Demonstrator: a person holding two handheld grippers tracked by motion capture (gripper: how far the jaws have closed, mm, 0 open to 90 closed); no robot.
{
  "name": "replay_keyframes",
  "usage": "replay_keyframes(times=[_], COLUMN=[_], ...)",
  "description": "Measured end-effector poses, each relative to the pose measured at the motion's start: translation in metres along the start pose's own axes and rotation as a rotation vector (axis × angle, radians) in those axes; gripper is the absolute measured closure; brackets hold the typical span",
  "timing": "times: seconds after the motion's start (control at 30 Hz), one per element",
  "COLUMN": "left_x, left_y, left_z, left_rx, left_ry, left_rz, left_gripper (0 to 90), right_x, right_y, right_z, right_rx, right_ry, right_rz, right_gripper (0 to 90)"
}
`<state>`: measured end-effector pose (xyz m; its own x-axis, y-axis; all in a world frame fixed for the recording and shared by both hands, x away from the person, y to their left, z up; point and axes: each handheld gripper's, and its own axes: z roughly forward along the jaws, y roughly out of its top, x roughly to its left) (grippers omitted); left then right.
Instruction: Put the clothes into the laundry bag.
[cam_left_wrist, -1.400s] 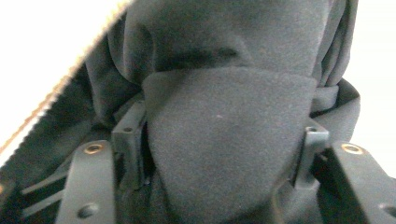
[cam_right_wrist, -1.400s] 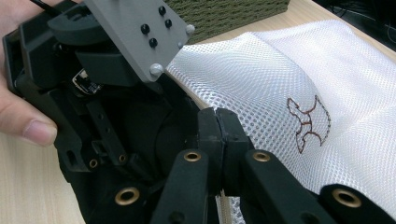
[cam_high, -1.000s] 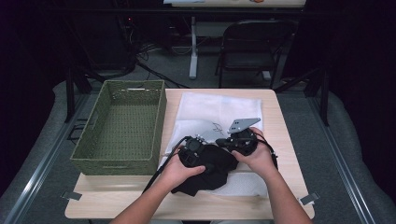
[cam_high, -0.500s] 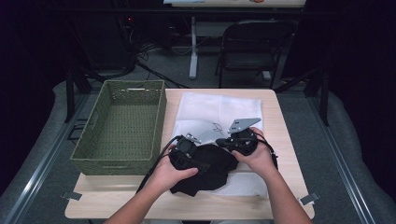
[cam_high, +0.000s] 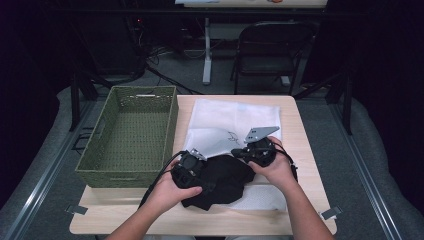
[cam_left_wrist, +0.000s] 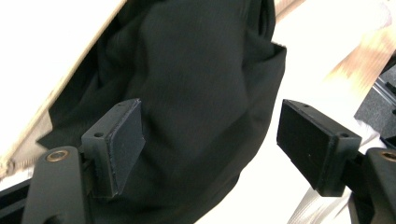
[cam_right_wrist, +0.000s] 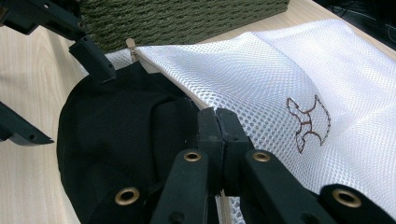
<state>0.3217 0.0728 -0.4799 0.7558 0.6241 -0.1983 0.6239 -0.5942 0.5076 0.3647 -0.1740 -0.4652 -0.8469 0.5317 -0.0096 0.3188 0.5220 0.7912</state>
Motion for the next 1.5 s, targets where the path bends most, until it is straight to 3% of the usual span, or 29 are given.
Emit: replay_keyframes(times=[0.3, 0.7, 1.2, 1.5], left_x=[0.01, 0.012, 0.015, 0.018], left_y=[-0.017, -0.029, -0.031, -0.03], left_z=[0.003, 0.018, 0.037, 0.044], left_rx=[0.027, 0.06, 0.096, 0.104], left_ry=[0.0, 0.023, 0.03, 0.03], left_rz=[-0.026, -0.009, -0.005, -0.009], left_gripper=[24.1, 24.1, 22.7, 29.5], right_x=[0.0, 0.0, 0.001, 0.002], right_y=[0.0, -0.001, -0.001, 0.0], right_z=[0.0, 0.0, 0.001, 0.001], right_rx=[0.001, 0.0, 0.002, 0.0], right_ry=[0.0, 0.003, 0.006, 0.005], right_rz=[-0.001, -0.002, -0.001, -0.002], right_gripper=[90.0, 89.9, 89.9, 90.0])
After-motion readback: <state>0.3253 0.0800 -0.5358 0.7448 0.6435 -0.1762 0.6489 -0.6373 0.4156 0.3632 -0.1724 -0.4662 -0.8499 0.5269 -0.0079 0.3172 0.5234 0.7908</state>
